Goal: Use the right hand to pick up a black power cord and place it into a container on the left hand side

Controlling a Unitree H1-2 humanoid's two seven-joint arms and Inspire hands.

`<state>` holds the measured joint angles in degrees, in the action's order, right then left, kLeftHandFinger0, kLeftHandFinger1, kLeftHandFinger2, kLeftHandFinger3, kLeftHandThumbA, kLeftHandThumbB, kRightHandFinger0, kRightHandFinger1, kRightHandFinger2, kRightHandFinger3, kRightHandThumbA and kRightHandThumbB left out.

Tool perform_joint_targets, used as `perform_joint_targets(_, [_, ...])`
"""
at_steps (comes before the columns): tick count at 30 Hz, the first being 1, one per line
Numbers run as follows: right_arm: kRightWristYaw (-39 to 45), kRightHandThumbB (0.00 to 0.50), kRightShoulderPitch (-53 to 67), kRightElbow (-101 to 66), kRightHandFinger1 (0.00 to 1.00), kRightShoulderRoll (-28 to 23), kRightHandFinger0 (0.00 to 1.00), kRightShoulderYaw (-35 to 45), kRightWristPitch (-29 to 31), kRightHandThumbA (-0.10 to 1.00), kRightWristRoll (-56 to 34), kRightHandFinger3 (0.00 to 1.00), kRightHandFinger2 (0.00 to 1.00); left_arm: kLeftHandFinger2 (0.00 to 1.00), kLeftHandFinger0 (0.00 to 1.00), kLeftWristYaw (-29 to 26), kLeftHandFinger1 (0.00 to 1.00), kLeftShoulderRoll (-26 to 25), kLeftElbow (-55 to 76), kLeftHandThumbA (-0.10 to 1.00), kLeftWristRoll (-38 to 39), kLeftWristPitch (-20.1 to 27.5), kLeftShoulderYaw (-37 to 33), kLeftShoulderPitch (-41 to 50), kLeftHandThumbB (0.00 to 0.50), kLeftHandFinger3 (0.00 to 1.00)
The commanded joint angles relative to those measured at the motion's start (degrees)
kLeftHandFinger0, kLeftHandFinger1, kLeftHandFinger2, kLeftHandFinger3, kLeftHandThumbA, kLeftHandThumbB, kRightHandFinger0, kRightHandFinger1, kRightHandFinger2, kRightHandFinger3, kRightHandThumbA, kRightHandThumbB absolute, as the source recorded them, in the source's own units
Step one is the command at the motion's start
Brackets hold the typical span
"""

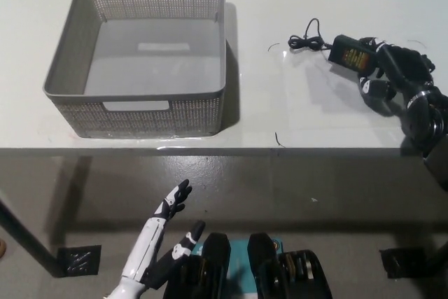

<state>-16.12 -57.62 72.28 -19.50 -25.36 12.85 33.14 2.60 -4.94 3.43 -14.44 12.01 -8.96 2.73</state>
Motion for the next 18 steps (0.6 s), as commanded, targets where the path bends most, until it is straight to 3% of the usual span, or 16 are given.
perform_joint_targets(1, [-6.8, 0.134, -2.0, -0.8, 0.39, 0.1, 0.00, 2.2, 4.3, -0.10, -1.5, 0.76, 0.78, 1.00, 1.00, 0.5, 1.00, -0.4, 1.5, 0.78, 0.4, 0.7, -0.4, 1.2, 0.094, 1.00])
perform_joint_targets(5, [-6.7, 0.124, -2.1, -1.9, 0.38, 0.0, 0.00, 3.4, 4.3, -0.10, -1.9, 0.86, 0.81, 1.00, 1.00, 0.4, 1.00, -0.1, 1.9, 0.78, 0.2, 0.2, -0.3, 2.3, 0.113, 1.00])
perform_joint_targets(9, [-7.1, 0.145, -3.8, -3.8, 0.38, -1.0, 0.00, 4.5, 5.4, -0.10, -2.0, 0.85, 0.81, 1.00, 1.00, 0.7, 1.00, 0.1, 1.8, 0.75, 0.3, -0.4, -0.4, 1.4, 0.104, 1.00])
perform_joint_targets(11, [-6.2, 0.134, -4.5, -5.9, 0.41, -1.3, 0.00, 5.6, 4.6, -0.10, -2.7, 0.94, 0.81, 1.00, 1.00, 0.6, 1.00, 0.2, 2.0, 0.75, -0.2, -0.5, -0.5, 1.3, 0.111, 1.00])
perform_joint_targets(15, [-6.4, 0.136, -5.8, -9.3, 0.44, -2.0, 0.01, 7.6, 3.5, -0.10, -2.7, 0.97, 0.84, 1.00, 1.00, 0.9, 1.00, 0.0, 2.2, 0.73, 0.0, -0.7, -0.6, 1.3, 0.089, 1.00])
perform_joint_targets(16, [-6.7, 0.160, -6.2, -10.3, 0.40, -2.2, 0.00, 8.2, 4.2, -0.10, -2.8, 0.90, 0.78, 1.00, 1.00, 0.9, 1.00, 0.0, 2.5, 0.72, 0.0, -1.0, -0.6, 1.5, 0.085, 1.00])
perform_joint_targets(18, [-6.7, 0.159, -6.8, -12.0, 0.37, -2.4, 0.00, 9.1, 4.0, -0.10, -2.9, 0.84, 0.75, 1.00, 1.00, 1.0, 1.00, 0.0, 2.7, 0.72, 0.1, -1.2, -0.6, 1.6, 0.091, 1.00])
